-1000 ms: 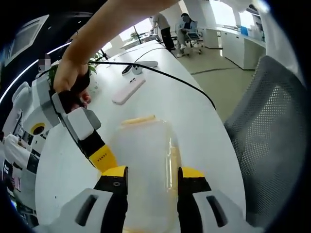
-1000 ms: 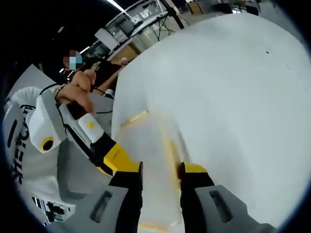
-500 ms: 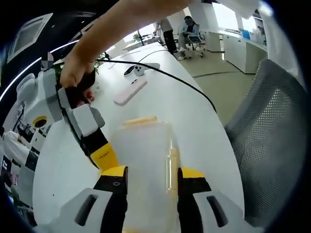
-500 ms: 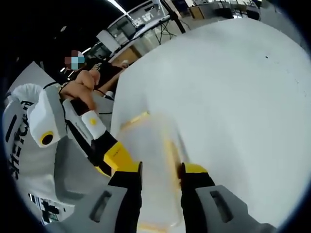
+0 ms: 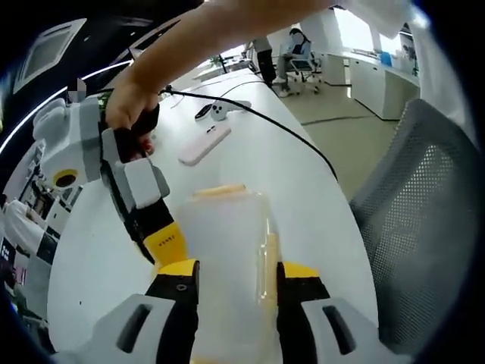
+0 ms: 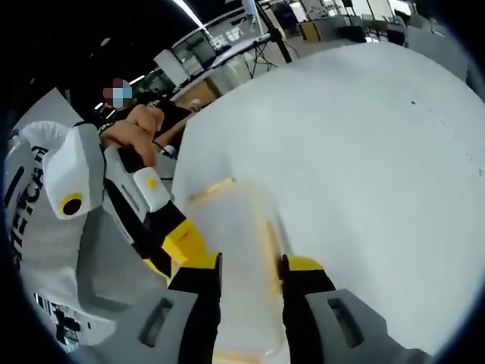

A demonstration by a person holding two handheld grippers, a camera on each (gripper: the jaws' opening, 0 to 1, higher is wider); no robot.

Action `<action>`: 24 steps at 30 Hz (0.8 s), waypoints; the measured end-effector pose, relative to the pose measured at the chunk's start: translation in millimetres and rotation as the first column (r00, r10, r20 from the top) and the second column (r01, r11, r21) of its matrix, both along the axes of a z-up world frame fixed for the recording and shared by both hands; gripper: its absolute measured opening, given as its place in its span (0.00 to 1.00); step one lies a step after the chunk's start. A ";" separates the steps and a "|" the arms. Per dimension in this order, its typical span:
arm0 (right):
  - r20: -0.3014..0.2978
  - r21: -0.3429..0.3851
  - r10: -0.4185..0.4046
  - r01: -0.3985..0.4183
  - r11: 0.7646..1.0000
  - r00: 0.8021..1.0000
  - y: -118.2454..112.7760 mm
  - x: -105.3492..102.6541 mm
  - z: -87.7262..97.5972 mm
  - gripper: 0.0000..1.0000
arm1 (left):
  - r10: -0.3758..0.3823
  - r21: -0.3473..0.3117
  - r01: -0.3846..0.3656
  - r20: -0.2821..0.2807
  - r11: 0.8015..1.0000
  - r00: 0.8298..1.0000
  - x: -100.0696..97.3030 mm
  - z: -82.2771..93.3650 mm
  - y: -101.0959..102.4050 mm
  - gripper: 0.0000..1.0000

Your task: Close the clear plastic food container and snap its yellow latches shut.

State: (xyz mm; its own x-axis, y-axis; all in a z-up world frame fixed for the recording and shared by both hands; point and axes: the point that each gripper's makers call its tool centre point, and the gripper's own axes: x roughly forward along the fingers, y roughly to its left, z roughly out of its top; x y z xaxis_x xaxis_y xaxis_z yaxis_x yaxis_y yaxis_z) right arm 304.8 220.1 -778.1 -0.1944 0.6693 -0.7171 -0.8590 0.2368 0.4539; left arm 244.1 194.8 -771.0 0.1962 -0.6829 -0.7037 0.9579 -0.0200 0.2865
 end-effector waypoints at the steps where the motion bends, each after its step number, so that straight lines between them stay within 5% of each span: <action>1: 0.003 -0.002 -0.001 0.001 1.000 1.000 -0.1 -0.1 0.1 0.28 | 0.023 -0.015 -0.024 -0.035 1.000 0.999 -0.1 1.4 -0.8 0.36; 6: 0.029 -0.004 0.002 -0.002 1.000 1.000 1.6 -5.7 2.2 0.28 | 0.034 -0.015 -0.035 -0.043 0.999 0.998 0.1 2.0 -0.9 0.36; 14: 0.073 -0.026 0.012 -0.011 1.000 0.997 3.7 -9.2 5.3 0.27 | 0.014 -0.013 -0.015 -0.069 1.000 0.998 -10.3 0.3 -1.6 0.50; 24: 0.167 -0.034 -0.032 0.038 0.999 0.985 -1.1 6.5 7.7 0.29 | 0.053 -0.088 -0.063 -0.110 0.994 0.993 -7.3 17.0 -2.8 0.59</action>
State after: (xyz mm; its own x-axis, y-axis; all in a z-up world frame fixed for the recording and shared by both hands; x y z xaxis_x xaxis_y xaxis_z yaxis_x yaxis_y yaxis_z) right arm 311.3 219.0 -770.4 -0.0475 0.6463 -0.7616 -0.9127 0.2818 0.2960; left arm 236.8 191.9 -754.1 0.1642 -0.7346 -0.6583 0.9819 0.0579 0.1803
